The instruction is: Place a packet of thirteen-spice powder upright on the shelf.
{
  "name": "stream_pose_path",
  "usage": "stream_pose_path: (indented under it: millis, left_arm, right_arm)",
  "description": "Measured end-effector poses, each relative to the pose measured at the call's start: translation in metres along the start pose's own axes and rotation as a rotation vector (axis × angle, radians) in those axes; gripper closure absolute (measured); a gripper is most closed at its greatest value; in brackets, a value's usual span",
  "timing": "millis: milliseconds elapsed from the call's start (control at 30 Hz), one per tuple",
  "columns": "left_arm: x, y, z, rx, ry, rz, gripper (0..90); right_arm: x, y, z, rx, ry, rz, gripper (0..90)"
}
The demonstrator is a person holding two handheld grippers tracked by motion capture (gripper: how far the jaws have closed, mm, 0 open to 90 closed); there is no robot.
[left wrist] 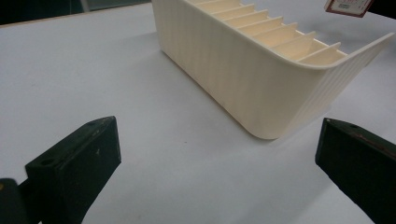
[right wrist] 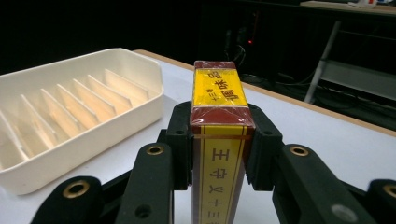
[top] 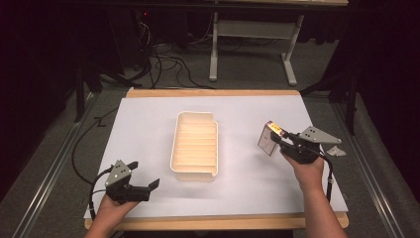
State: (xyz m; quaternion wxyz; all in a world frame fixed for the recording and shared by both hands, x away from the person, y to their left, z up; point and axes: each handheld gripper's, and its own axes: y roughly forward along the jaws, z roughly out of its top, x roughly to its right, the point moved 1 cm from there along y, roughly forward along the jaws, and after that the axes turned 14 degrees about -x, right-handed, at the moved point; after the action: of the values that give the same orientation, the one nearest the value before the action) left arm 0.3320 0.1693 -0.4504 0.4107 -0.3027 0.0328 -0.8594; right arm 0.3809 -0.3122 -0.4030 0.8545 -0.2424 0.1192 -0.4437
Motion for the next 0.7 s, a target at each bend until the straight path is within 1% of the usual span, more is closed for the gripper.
stream_pose_path:
  millis: [100,133,200,233,267,300,333,367,400,433,533,567,633,667,700]
  left_arm:
    - [0.000,0.000,0.000,-0.003,0.001,0.002,0.7]
    - [0.000,0.000,0.000,-0.001,-0.005,0.001,0.7]
    - [0.000,0.000,0.000,0.002,-0.010,0.000,0.7]
    - [-0.001,0.001,0.000,-0.001,-0.004,0.000,0.7]
    - [-0.001,0.002,-0.001,-0.007,-0.002,0.002,0.8]
    - [-0.001,0.002,-0.001,-0.007,-0.002,0.002,0.7]
    - [-0.002,0.002,0.000,-0.008,-0.001,0.001,0.7]
    - [-0.001,0.001,0.000,-0.006,-0.003,-0.001,0.7]
    - [-0.002,0.001,0.001,-0.003,-0.007,-0.003,0.7]
    - [-0.002,0.001,0.001,-0.003,-0.007,-0.003,0.7]
    - [-0.002,0.000,0.001,-0.003,-0.010,-0.006,0.7]
    - [-0.002,0.000,0.001,-0.003,-0.009,-0.008,0.7]
    - [-0.001,0.000,0.000,-0.004,-0.009,-0.009,0.8]
    - [-0.001,0.000,0.000,-0.004,-0.013,-0.013,0.8]
    - [-0.001,0.000,0.000,-0.004,-0.013,-0.013,0.8]
  right_arm:
    - [-0.003,0.000,0.003,0.005,-0.018,0.029,68.6]
    - [-0.004,0.000,0.003,0.004,-0.022,0.047,68.6]
    - [-0.009,0.002,0.005,-0.010,-0.051,0.068,68.5]
    - [-0.009,0.002,0.005,-0.010,-0.051,0.068,68.5]
    - [-0.010,0.004,0.006,-0.014,-0.064,0.084,68.6]
    - [-0.010,0.004,0.006,-0.014,-0.064,0.084,68.6]
    - [-0.011,0.007,0.007,-0.021,-0.075,0.096,68.5]
    - [-0.011,0.007,0.007,-0.021,-0.075,0.096,68.5]
    - [-0.013,0.008,0.007,-0.029,-0.090,0.106,68.5]
    - [-0.013,0.008,0.007,-0.029,-0.090,0.106,68.5]
    - [-0.016,0.010,0.009,-0.042,-0.135,0.092,68.5]
    - [-0.016,0.010,0.010,-0.036,-0.141,0.099,68.6]
    - [-0.016,0.011,0.011,-0.026,-0.127,0.121,68.6]
    - [-0.015,0.012,0.014,-0.015,-0.127,0.142,68.6]
    - [-0.015,0.012,0.014,-0.015,-0.127,0.142,68.6]
